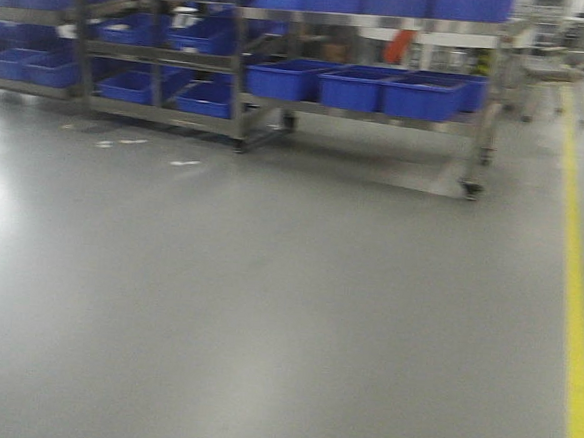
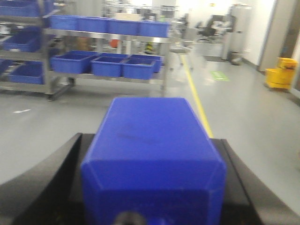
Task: Pick and sort blue part to right shelf
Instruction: 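Drive the base away from the table while holding both parts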
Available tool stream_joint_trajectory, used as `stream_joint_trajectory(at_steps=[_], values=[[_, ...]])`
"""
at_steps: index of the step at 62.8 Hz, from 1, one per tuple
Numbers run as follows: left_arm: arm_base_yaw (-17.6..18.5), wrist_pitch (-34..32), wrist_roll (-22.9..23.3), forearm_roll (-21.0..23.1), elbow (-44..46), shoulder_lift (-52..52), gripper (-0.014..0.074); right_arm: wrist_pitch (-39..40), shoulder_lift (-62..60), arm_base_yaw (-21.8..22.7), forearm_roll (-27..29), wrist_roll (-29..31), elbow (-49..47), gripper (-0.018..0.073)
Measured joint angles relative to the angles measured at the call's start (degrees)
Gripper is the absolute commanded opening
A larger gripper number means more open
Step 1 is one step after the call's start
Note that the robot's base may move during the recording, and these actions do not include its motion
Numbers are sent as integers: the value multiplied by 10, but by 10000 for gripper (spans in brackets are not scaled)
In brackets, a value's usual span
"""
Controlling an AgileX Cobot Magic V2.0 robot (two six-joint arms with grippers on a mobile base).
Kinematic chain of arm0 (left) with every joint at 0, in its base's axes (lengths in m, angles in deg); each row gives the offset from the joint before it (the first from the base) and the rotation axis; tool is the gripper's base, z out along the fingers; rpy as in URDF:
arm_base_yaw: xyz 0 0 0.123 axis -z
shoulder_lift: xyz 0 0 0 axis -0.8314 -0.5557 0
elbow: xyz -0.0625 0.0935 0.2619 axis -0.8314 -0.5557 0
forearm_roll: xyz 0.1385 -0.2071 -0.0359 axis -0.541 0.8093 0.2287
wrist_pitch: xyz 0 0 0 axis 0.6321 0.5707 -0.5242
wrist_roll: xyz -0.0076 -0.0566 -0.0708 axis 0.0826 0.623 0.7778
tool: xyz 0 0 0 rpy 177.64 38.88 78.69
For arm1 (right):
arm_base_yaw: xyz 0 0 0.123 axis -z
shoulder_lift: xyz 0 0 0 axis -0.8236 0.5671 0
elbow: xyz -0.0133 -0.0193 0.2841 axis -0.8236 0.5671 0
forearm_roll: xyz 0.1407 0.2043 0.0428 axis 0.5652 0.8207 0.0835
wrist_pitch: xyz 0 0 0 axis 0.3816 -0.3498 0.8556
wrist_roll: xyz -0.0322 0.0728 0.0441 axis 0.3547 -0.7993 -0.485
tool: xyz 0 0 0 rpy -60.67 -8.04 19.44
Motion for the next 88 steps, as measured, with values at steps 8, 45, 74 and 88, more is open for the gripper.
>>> stream_joint_trajectory(at_steps=[8, 45, 74, 88], values=[[0, 0, 0, 0, 0, 0, 262, 0, 0, 0, 0, 0, 0, 211], [0, 0, 0, 0, 0, 0, 262, 0, 0, 0, 0, 0, 0, 211], [0, 0, 0, 0, 0, 0, 262, 0, 0, 0, 0, 0, 0, 211], [0, 0, 0, 0, 0, 0, 262, 0, 0, 0, 0, 0, 0, 211]])
